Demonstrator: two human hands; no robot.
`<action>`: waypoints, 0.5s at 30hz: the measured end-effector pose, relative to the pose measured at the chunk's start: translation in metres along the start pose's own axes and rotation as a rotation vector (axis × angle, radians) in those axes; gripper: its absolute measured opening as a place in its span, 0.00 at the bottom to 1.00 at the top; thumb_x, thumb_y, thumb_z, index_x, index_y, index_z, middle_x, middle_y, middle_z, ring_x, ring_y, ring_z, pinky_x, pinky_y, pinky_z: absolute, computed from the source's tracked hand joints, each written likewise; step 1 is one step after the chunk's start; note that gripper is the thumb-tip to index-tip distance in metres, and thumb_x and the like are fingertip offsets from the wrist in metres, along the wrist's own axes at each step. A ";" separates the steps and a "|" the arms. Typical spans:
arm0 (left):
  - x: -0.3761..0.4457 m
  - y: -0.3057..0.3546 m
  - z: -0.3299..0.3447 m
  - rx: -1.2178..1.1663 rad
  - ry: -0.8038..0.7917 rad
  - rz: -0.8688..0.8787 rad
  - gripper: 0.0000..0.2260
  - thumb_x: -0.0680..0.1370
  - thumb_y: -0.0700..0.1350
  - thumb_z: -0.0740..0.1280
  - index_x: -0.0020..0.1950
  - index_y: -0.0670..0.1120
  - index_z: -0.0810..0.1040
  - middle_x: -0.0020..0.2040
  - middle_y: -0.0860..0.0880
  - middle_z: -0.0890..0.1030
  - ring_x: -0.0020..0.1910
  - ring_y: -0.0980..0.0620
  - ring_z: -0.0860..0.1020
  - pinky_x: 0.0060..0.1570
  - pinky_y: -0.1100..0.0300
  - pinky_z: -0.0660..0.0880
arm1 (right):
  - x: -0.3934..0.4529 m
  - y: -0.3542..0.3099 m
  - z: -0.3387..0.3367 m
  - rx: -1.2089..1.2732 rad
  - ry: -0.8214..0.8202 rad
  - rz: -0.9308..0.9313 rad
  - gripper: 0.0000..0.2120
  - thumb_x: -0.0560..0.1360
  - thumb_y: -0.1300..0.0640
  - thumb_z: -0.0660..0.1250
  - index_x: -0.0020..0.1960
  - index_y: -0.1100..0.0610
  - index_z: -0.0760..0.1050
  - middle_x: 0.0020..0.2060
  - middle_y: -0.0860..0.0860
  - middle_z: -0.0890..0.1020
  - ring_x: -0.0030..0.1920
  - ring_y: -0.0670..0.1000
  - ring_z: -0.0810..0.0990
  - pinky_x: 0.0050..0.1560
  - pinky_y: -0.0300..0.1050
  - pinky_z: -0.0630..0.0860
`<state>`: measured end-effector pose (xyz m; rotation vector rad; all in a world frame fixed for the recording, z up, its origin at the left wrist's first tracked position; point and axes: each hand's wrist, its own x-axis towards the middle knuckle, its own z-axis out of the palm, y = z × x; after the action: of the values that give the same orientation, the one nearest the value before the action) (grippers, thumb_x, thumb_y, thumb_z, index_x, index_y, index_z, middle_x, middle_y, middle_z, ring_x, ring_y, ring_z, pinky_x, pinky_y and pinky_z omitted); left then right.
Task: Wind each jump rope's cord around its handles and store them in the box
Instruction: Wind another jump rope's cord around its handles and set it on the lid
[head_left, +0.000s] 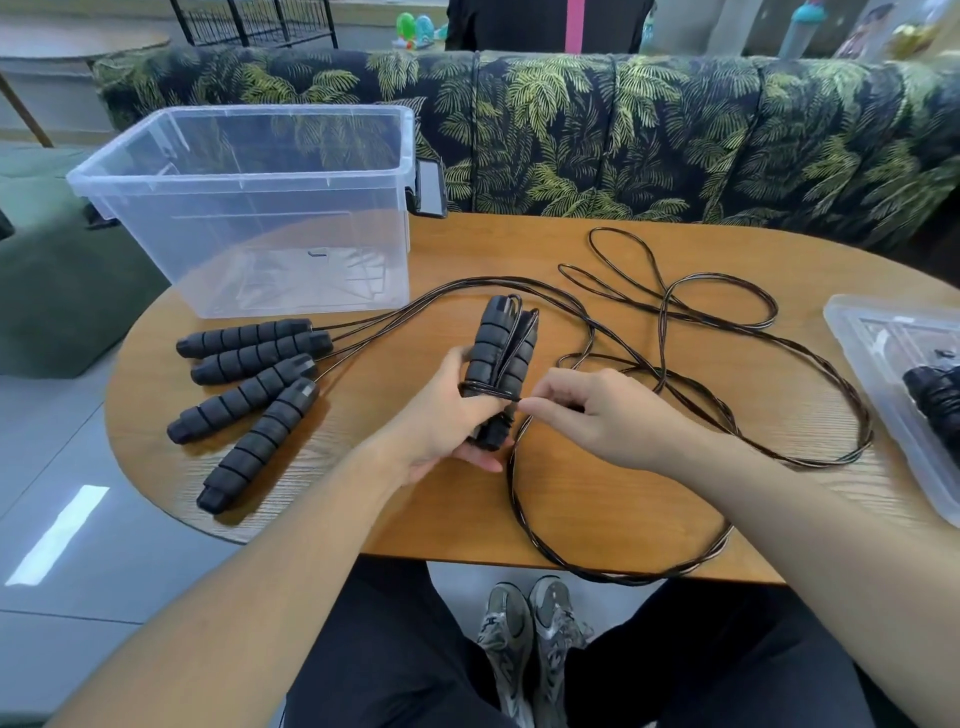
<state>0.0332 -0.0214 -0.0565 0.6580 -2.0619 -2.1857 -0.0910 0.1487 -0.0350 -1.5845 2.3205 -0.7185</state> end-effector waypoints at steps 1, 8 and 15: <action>0.001 -0.002 0.001 -0.016 0.004 0.001 0.26 0.79 0.41 0.71 0.72 0.55 0.63 0.55 0.40 0.81 0.43 0.45 0.85 0.32 0.54 0.80 | -0.001 0.001 0.000 -0.012 -0.015 -0.004 0.11 0.82 0.41 0.58 0.50 0.44 0.76 0.28 0.50 0.76 0.29 0.50 0.73 0.32 0.45 0.70; 0.001 -0.011 -0.002 -0.197 -0.042 -0.005 0.16 0.80 0.34 0.68 0.66 0.42 0.73 0.48 0.41 0.84 0.42 0.45 0.85 0.32 0.57 0.80 | -0.001 0.015 0.001 0.059 -0.135 0.025 0.09 0.83 0.42 0.56 0.52 0.37 0.75 0.34 0.51 0.79 0.33 0.49 0.75 0.39 0.50 0.75; 0.000 -0.018 -0.015 -0.331 -0.199 0.026 0.15 0.82 0.35 0.63 0.68 0.42 0.73 0.61 0.41 0.83 0.54 0.40 0.83 0.43 0.52 0.82 | 0.007 0.019 0.010 0.030 -0.114 0.123 0.17 0.80 0.35 0.53 0.40 0.42 0.72 0.32 0.45 0.76 0.37 0.45 0.75 0.45 0.51 0.76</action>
<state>0.0428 -0.0333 -0.0740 0.3916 -1.7057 -2.5839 -0.1038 0.1448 -0.0530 -1.4172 2.2909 -0.6150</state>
